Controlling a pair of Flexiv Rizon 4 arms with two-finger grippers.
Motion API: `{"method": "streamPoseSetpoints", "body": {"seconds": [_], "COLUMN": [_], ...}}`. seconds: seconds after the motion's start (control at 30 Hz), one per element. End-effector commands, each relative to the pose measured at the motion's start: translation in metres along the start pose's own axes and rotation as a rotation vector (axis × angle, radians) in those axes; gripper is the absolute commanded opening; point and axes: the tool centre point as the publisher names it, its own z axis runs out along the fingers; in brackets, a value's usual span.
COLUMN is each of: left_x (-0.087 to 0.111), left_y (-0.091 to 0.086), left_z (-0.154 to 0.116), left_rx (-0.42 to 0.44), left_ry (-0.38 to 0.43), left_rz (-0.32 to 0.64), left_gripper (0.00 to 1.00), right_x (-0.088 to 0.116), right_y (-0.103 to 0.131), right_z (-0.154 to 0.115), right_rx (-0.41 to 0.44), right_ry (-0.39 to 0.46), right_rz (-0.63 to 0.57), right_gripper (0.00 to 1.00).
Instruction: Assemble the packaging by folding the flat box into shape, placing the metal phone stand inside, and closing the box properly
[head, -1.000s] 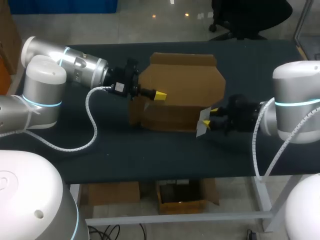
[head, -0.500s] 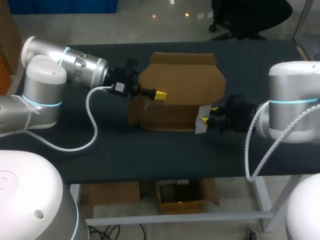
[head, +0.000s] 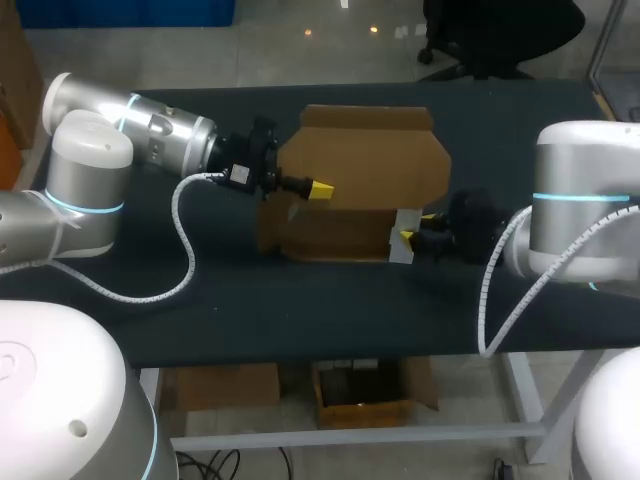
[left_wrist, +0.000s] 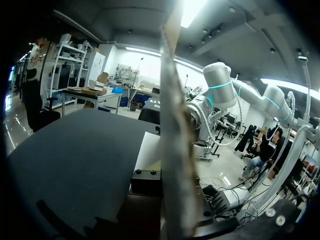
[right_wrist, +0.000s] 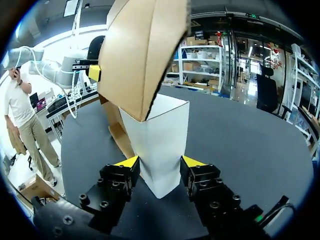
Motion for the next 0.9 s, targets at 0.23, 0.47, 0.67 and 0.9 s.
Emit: {"method": "streamPoseSetpoints", "body": {"seconds": [0.23, 0.47, 0.67, 0.9], "left_x": [-0.0003, -0.0003, -0.0003, -0.0003], "left_y": [0.0029, 0.0029, 0.0029, 0.0029], "left_z": [0.0025, 0.0025, 0.0025, 0.0025], "left_rx": [-0.001, -0.001, -0.001, -0.001], "left_ry": [0.003, 0.003, 0.003, 0.003], "left_rz": [0.0, 0.0, 0.0, 0.0], "left_gripper": [0.0, 0.0, 0.0, 0.0], "right_x": [0.0039, 0.0074, 0.0081, 0.0083], "right_y": [-0.0017, -0.0008, -0.0023, -0.0032], "right_z": [0.0103, 0.0122, 0.0134, 0.0131], "right_rx": [-0.017, 0.0, -0.005, -0.005], "right_ry": [-0.039, -0.129, -0.149, -0.18], "right_rz": [0.014, 0.025, 0.057, 0.074], "right_gripper": [0.48, 0.47, 0.44, 0.43]}}
